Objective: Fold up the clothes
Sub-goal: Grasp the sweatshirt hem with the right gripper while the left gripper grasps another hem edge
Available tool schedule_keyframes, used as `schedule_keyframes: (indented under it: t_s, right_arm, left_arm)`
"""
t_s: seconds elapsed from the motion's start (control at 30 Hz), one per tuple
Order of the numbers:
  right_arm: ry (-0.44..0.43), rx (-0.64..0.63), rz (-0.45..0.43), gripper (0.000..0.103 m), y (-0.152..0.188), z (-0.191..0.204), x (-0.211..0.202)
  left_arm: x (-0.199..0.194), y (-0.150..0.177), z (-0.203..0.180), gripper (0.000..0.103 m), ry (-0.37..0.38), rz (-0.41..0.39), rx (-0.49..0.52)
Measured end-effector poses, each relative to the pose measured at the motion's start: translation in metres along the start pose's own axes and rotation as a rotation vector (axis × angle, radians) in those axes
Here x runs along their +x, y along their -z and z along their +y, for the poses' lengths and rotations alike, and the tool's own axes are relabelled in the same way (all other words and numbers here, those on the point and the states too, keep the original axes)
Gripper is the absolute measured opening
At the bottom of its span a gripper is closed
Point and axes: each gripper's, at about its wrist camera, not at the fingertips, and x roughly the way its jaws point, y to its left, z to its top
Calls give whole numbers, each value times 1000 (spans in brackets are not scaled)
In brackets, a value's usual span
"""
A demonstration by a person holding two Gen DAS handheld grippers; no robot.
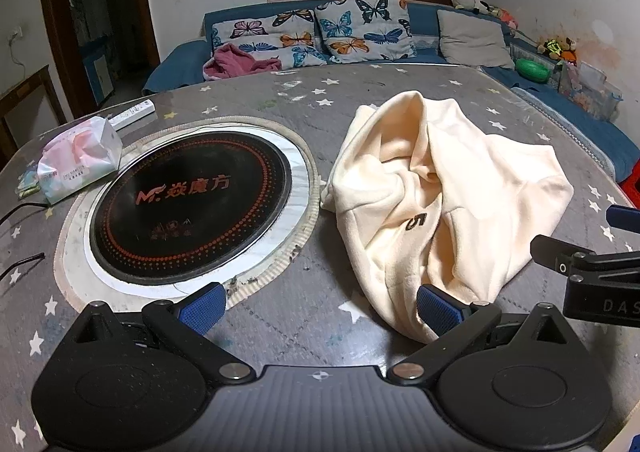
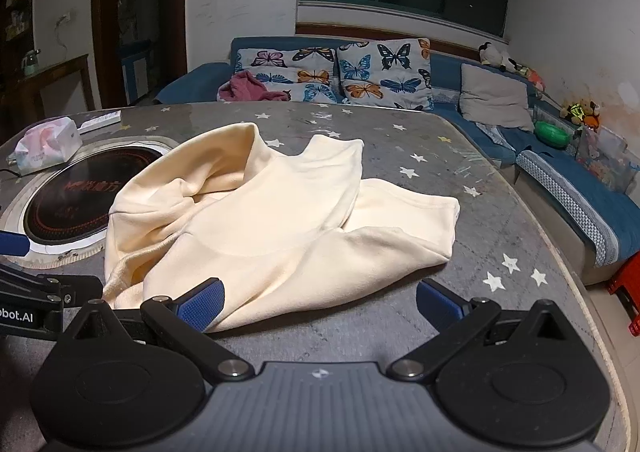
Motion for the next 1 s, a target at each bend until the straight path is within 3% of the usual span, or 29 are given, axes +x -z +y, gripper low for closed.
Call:
schedule_keyframes:
  t_s: [0.63, 0.77, 0.9, 0.97, 1.0]
  right_arm:
    - [-56, -22, -4, 91, -42, -8, 28]
    - [-73, 3, 14, 81, -54, -14, 43]
    - [-85, 30, 34, 67, -64, -22, 58]
    - [-95, 49, 46, 66, -69, -27, 67]
    - [-100, 58, 51, 61, -72, -29, 71]
  left_arm:
    - [16, -45, -1, 103, -5, -55, 31]
    - [24, -64, -4, 102, 10, -91, 53]
    - [37, -81, -15, 92, 40, -122, 96]
    - [46, -88, -20, 89, 53, -127, 113]
    - [51, -91, -22, 83, 59, -128, 119]
